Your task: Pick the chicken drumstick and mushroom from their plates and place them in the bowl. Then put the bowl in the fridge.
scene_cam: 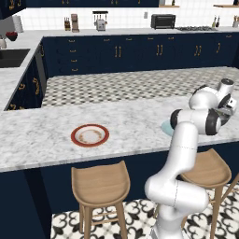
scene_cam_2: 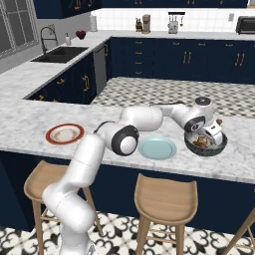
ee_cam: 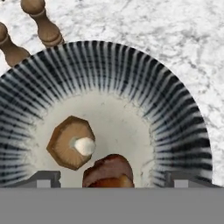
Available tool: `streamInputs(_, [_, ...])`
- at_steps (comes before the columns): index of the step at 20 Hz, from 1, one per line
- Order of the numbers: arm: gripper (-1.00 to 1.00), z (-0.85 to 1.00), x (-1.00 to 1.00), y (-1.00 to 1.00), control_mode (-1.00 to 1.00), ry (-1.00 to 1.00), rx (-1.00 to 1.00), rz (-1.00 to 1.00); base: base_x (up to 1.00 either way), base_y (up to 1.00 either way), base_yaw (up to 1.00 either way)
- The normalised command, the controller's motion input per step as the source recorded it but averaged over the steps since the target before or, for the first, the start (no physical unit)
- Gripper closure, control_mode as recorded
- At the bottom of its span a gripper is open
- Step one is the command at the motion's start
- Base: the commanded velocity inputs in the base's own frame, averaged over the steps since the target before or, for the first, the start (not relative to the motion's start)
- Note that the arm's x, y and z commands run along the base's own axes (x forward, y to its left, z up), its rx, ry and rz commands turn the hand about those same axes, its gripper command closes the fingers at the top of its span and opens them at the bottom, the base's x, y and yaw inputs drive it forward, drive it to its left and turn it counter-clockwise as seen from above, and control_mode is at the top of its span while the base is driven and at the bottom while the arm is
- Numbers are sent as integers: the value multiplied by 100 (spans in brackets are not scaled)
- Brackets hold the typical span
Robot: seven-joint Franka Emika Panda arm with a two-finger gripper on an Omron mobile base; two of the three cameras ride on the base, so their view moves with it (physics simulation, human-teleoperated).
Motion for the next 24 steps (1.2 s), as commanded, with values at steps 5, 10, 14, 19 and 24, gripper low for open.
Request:
streamInputs(5, [-100, 15, 0, 0, -100, 0, 0, 0, 0, 0, 0])
streamInputs(10, [-100, 59, -40, 53, -100, 5, -2, 19, 0, 0, 0])
streamInputs(14, [-100, 29, -39, 100, -100, 13, -11, 49, 0, 0, 0])
streamInputs(19, [-100, -45, -14, 74, -100, 3, -20, 46, 0, 0, 0])
streamInputs(24, [-100, -43, 20, -1, -100, 1, -19, 25, 0, 0, 0])
